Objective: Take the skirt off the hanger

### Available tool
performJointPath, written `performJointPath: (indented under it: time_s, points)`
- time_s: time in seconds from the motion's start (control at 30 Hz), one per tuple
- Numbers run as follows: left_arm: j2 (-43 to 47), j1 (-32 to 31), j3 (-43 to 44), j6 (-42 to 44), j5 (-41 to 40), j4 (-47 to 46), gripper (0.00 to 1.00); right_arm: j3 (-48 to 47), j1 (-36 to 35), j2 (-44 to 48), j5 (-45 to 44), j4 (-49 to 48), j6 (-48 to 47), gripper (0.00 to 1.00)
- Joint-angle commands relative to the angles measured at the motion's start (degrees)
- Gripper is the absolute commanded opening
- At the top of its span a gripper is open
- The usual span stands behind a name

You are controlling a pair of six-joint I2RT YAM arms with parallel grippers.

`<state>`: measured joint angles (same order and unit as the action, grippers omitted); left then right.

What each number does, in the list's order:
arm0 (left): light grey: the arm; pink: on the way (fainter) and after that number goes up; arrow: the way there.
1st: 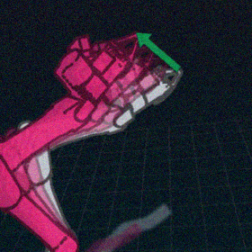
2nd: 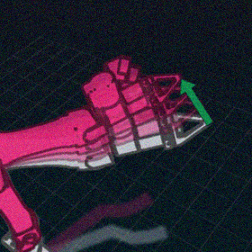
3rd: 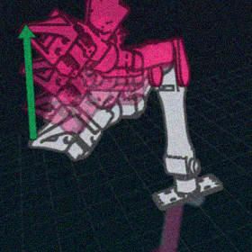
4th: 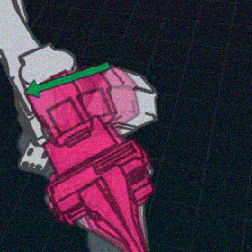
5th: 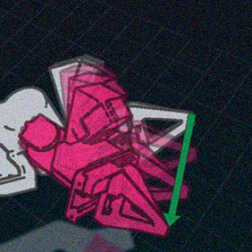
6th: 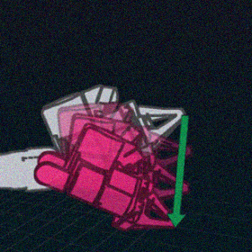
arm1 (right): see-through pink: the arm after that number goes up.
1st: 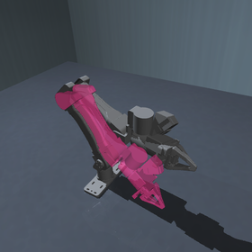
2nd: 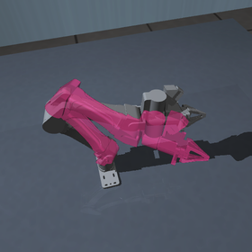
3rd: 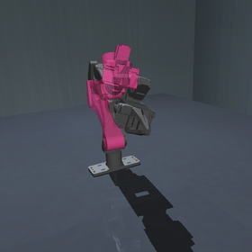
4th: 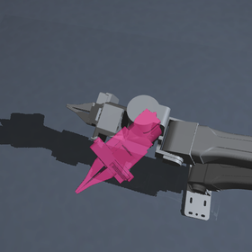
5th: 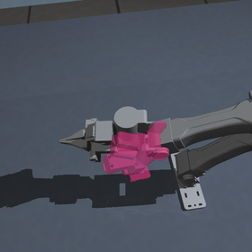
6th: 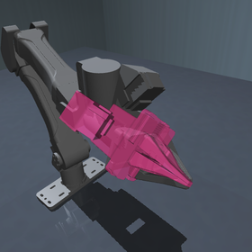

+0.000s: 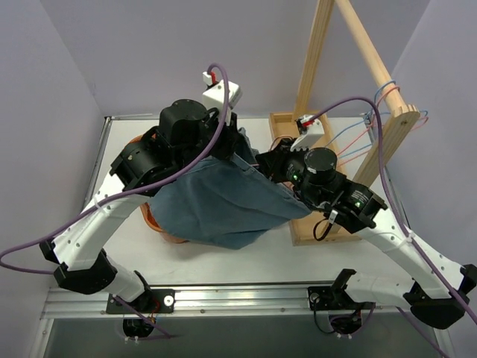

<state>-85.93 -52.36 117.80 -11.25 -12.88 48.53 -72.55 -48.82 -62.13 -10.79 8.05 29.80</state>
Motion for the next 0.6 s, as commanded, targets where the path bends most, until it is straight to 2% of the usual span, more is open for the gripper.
performJointPath:
  time_s: [0.0, 0.13, 0.27, 0.43, 0.57]
  points:
    - [6.6, 4.6, -1.4, 1.6, -2.9, -5.8, 0.02, -0.5, -0.3, 4.4, -6.9, 6.6, -1.1, 0.0]
    - [10.0, 11.1, -4.0, 2.1, -1.3, -4.9, 0.02, 1.4, -0.2, 8.4, -11.5, 10.8, -1.8, 0.0]
    - [11.7, 14.8, -5.8, 2.5, 1.1, -3.8, 0.02, 1.7, -0.2, 11.3, -13.6, 12.3, -2.0, 0.0]
    - [14.0, 17.0, -8.7, 2.5, 3.0, -3.7, 0.02, 0.2, -0.1, 11.9, -15.7, 14.3, -1.9, 0.0]
    - [17.9, 17.2, -9.9, 1.5, 9.0, -5.2, 0.02, -0.4, -0.1, 10.1, -17.2, 16.1, -2.0, 0.0]
